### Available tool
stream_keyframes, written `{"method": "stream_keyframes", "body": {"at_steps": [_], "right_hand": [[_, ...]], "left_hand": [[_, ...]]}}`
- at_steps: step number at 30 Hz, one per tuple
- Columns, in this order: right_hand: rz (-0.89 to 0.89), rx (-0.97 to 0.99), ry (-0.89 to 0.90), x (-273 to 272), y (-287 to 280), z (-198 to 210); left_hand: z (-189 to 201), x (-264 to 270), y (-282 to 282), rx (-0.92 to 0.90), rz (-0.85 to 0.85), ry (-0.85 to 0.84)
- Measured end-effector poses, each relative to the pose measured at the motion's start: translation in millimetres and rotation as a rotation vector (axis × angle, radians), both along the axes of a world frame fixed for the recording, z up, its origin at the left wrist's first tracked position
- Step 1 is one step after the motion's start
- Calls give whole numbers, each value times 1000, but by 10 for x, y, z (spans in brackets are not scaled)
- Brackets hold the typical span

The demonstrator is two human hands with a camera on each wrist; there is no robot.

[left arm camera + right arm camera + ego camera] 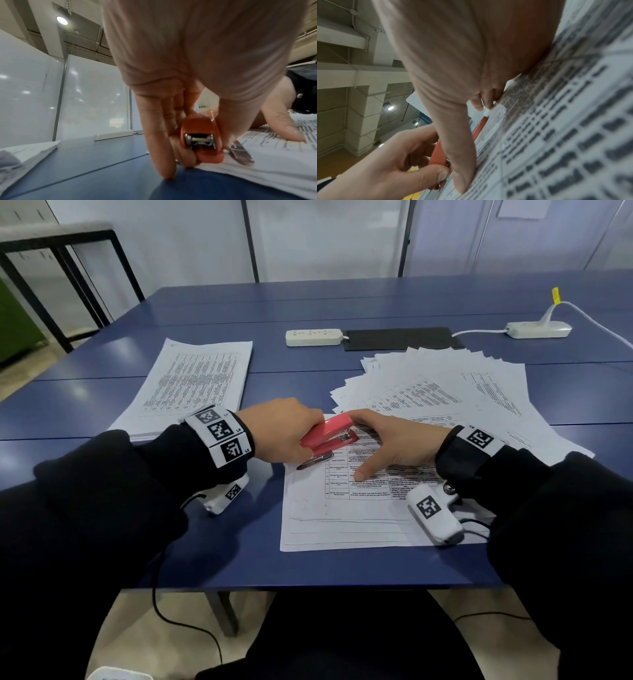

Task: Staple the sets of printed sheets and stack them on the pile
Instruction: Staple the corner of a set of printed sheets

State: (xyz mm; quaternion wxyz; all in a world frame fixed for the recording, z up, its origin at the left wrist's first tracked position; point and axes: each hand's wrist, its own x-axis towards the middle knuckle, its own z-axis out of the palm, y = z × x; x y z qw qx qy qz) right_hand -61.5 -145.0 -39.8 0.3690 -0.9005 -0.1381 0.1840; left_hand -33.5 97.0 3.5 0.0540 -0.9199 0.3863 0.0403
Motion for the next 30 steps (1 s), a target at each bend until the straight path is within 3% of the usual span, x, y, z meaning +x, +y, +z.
{"method": "stream_keyframes", "body": {"at_steps": [24, 27, 30], "right_hand": [[-5, -94, 19, 13, -53, 21], [11, 17, 70, 10, -37, 74], [-142, 234, 0, 19, 138, 226]], "left_hand": [[64, -12, 325, -75, 43, 108], [143, 23, 352, -138, 43, 98], [292, 59, 315, -226, 23, 99]]}}
